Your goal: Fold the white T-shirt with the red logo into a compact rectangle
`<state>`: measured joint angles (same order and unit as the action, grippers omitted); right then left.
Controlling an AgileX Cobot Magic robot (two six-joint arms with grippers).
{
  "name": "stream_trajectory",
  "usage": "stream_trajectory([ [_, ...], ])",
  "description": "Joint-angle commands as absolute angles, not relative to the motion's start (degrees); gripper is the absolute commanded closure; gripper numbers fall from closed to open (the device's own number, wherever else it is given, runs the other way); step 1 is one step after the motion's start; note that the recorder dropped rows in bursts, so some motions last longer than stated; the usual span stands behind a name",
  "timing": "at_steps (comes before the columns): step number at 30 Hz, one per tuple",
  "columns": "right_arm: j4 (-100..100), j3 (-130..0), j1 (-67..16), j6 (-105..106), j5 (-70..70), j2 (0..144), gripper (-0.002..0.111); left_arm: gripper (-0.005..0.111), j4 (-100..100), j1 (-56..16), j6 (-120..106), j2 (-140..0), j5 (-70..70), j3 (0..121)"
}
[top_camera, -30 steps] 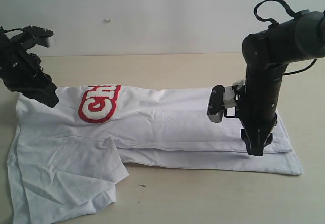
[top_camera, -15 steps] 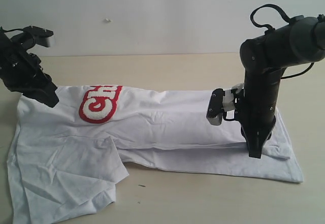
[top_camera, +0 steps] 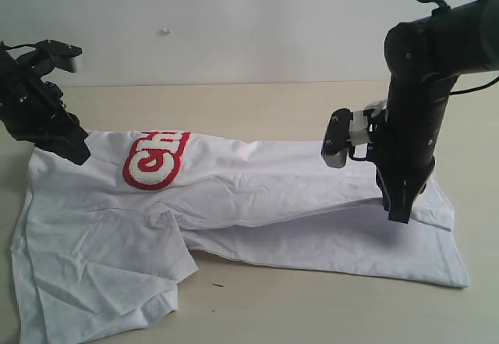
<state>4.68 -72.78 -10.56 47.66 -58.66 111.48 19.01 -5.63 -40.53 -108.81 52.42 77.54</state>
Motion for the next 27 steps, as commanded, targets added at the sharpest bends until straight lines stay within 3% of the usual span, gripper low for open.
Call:
stream_trajectory([
  [1,-0.9,-72.9,-10.7,51.5,-63.2,108.6,0.108,0.072,19.3,-5.8,-40.7,-108.3,52.1,77.5],
  [13,7.0,-68.5,-10.7,55.4,-70.0,107.9,0.108,0.072,19.3,-5.8,-40.7,-108.3,52.2,77.5],
  [20,7.1,-60.8,-10.7,55.0,-61.3,108.0,0.108,0.072,19.3,-5.8,-40.7,-108.4,52.1,77.5],
  [23,5.1,-60.3,-10.7,55.9,-60.9,108.0,0.09,0.072,19.3,-5.8,-40.7,-108.4,52.1,77.5],
  [27,6.3,-60.3,-10.7,55.9,-61.4,108.0,0.052,0.072,19.3,-5.8,-40.7,-108.4,52.2,77.5],
])
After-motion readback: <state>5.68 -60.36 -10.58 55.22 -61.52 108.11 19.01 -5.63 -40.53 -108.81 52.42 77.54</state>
